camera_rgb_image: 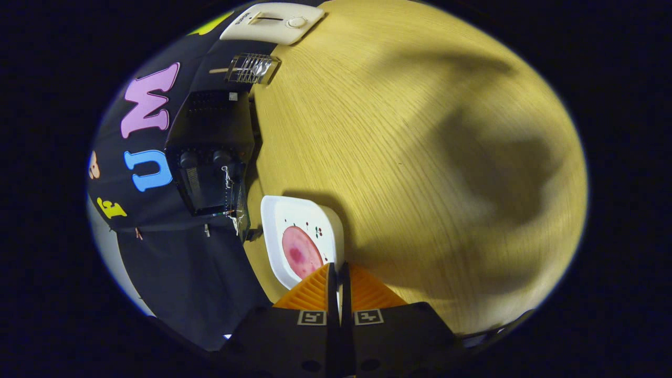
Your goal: Open the toaster oven, put the food inside, and close the toaster oven door.
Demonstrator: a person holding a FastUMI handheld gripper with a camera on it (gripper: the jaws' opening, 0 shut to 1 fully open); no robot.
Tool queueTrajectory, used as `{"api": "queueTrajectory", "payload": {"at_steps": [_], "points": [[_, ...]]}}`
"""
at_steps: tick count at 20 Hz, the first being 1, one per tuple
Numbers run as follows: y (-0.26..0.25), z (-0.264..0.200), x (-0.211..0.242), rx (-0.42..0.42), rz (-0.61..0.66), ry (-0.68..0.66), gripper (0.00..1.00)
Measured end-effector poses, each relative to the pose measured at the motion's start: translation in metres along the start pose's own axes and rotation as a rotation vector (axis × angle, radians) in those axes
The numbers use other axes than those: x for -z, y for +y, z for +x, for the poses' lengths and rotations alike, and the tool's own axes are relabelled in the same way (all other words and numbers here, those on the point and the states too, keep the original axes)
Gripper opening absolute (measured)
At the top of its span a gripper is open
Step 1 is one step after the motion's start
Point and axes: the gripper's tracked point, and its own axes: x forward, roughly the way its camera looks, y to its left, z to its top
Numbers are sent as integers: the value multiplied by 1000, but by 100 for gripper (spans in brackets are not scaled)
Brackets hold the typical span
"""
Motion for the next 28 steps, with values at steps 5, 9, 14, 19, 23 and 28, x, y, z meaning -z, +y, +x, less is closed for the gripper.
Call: {"api": "queueTrajectory", "payload": {"at_steps": [5,9,14,19,23,28], "points": [[26,-13,19,-38,31,-79,5],[66,-21,47,-94,102,-170,5],[133,-1,79,-166,194,-289,5],[187,49,92,-205,270,-343,5],[215,92,73,-224,395,-397,5],[246,130,23,-201,494,-493,5]]}}
